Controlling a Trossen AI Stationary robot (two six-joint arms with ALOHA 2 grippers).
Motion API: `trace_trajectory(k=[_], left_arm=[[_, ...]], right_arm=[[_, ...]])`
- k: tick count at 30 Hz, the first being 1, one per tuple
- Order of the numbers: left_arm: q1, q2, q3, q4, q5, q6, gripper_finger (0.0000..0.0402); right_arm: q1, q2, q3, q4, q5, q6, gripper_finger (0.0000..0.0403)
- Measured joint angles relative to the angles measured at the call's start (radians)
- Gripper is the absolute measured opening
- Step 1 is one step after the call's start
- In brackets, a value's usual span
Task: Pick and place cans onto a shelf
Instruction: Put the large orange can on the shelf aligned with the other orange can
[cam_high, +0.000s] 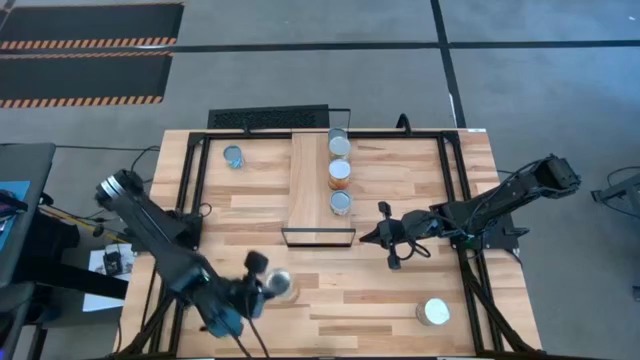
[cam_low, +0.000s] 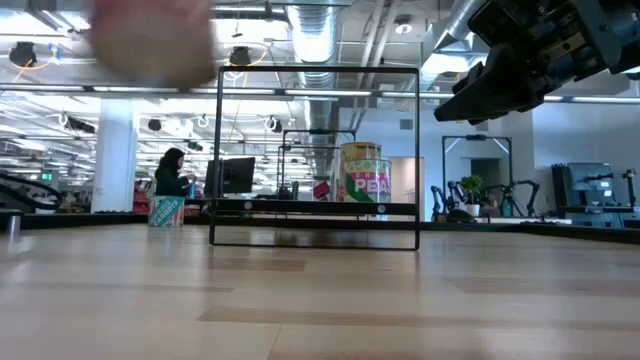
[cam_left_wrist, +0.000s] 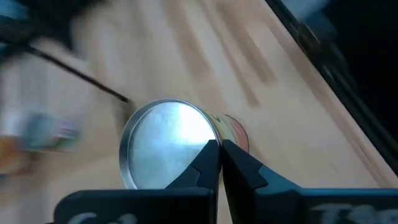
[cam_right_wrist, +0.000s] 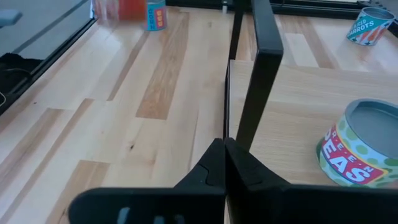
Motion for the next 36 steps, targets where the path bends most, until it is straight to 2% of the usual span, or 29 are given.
trace_trajectory(k=[6, 10, 12, 15, 23, 26, 29, 36], left_arm=[[0.118, -0.147, 0.108, -0.087, -0.159, 0.052, 0.0000], [0.298, -0.215, 0.124, -0.108, -0.168, 0.149, 0.0000], [0.411, -0.225, 0.109, -0.106, -0.126, 0.197, 0.0000], [0.584, -0.223, 0.059, -0.074, 0.007, 0.239, 0.0000], [0.908, -0.223, -0.197, 0.258, 0.318, 0.381, 0.0000], [0.981, -0.209, -0.249, 0.312, 0.380, 0.403, 0.0000], [1.022, -0.174, -0.264, 0.336, 0.387, 0.416, 0.0000], [1.034, -0.042, -0.258, 0.368, 0.389, 0.427, 0.0000]], right_arm=[[0.000, 0.000, 0.000, 0.001, 0.000, -0.008, 0.0010], [0.000, 0.000, 0.000, 0.001, -0.002, -0.016, 0.0010], [0.000, 0.000, 0.000, 0.002, -0.002, -0.024, 0.0010], [0.000, 0.000, 0.000, 0.011, -0.003, -0.024, 0.0010], [0.000, 0.000, 0.000, 0.029, -0.003, -0.027, 0.0010], [0.000, 0.000, 0.000, 0.042, -0.003, -0.028, 0.0010], [-0.005, 0.000, 0.000, 0.056, -0.004, -0.041, 0.0010], [-0.010, 0.000, 0.000, 0.058, -0.006, -0.061, 0.0010]])
